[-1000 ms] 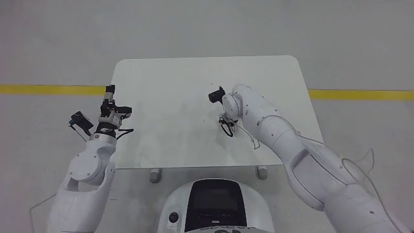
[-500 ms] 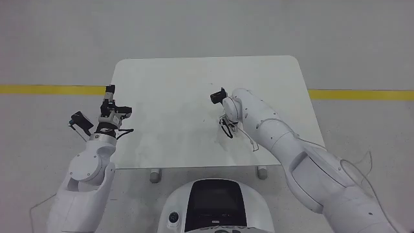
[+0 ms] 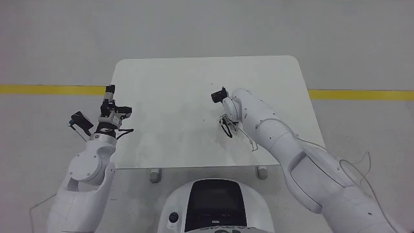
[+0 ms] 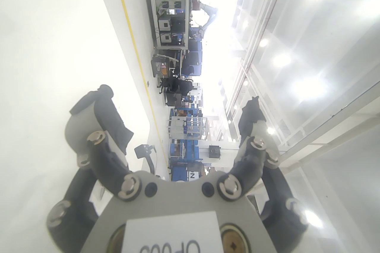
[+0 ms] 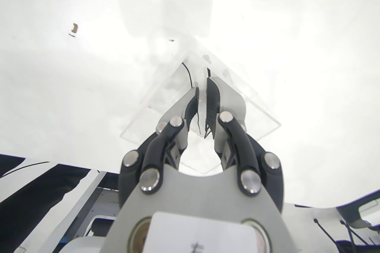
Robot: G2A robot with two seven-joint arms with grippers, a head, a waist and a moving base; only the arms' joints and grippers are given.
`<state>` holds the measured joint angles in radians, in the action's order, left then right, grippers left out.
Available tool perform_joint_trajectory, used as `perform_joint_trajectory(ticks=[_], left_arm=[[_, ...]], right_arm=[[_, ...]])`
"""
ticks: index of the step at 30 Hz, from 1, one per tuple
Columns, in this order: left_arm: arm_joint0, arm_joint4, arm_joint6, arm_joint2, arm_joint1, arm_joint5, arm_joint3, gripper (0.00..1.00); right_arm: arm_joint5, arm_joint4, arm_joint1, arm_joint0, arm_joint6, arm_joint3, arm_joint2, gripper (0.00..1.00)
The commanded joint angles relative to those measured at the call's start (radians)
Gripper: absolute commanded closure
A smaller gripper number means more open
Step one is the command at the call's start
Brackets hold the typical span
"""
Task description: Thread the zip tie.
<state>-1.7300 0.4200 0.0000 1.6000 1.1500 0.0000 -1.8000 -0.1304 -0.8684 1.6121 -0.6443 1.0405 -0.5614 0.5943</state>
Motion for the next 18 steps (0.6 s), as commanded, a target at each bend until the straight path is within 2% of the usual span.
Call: perform_joint_trajectory(ticks=[1,3,11,18], left_arm=[[0.0,0.0,0.0,0.0,0.0,0.0,0.0,0.0],[0.0,0.0,0.0,0.0,0.0,0.0,0.0,0.0],[0.0,0.0,0.0,0.0,0.0,0.0,0.0,0.0],[0.0,0.0,0.0,0.0,0.0,0.0,0.0,0.0]], right_arm=[[0.002,-0.004,0.0,0.0,0.003,-0.005,0.002,0.84],[0.0,-0.01,0.0,-0.002,0.005,-0.012,0.005,0.86],[-0.011,-0.035,-0.007,-0.014,0.017,-0.045,0.018,0.84],[0.016,-0.049,-0.011,-0.031,0.041,-0.078,0.026,0.85]])
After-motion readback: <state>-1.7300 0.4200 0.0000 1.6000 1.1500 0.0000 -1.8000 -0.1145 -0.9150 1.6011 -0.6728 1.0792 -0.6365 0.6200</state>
